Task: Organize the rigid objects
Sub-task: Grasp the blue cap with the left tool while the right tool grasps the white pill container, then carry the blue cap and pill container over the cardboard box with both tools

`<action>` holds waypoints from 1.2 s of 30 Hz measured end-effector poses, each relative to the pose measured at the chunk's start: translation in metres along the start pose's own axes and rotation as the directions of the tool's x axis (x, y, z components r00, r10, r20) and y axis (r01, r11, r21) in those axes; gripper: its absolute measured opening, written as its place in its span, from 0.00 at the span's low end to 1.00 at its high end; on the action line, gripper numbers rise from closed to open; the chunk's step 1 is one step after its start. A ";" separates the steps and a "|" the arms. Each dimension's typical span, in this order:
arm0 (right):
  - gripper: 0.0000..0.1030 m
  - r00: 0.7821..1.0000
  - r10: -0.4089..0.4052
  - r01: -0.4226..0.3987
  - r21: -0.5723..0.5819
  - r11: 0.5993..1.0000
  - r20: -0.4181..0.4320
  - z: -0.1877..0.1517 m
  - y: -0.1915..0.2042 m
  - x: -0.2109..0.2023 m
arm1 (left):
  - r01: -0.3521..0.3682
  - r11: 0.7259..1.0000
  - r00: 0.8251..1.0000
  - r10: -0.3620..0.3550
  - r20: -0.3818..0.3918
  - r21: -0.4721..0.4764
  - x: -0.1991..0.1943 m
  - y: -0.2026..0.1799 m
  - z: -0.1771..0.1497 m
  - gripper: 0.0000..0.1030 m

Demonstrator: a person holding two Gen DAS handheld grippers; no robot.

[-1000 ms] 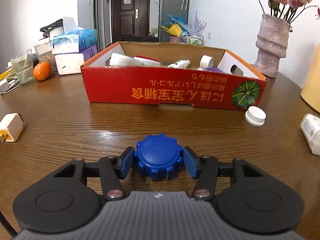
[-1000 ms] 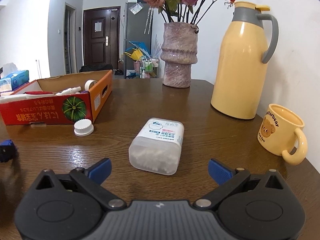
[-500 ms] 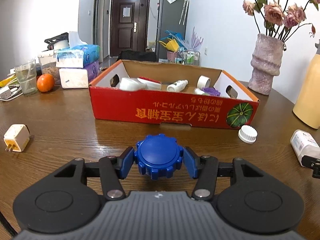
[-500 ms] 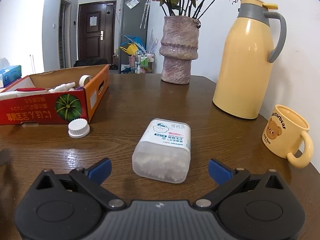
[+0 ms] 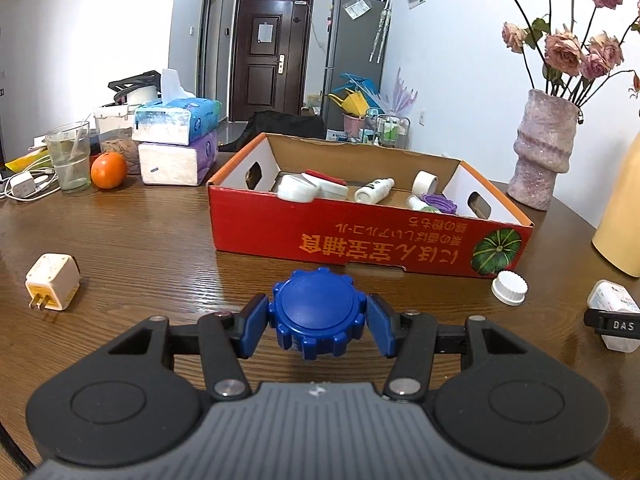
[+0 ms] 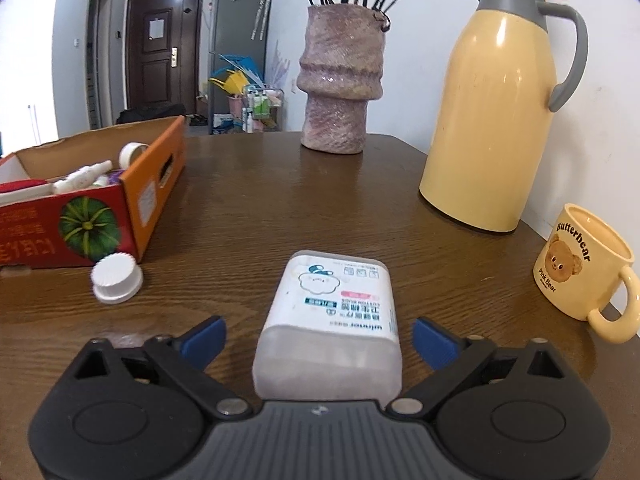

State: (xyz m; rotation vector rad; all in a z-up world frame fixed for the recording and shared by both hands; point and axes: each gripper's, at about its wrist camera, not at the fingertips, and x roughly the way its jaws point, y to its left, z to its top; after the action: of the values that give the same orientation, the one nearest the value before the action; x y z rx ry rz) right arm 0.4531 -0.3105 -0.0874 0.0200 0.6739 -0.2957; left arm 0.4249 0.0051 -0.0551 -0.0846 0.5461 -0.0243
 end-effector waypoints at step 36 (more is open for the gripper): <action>0.63 0.969 0.088 -0.098 0.034 0.995 0.229 -0.013 0.007 -0.044 | -0.002 1.000 1.000 0.002 0.030 0.003 -0.007 0.000 0.001 0.53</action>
State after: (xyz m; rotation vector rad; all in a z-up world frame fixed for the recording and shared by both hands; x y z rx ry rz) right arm 0.4148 -0.2910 -0.0707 0.0600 0.4366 -0.2183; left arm 0.4195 0.0053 -0.0506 -0.0810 0.5161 -0.0223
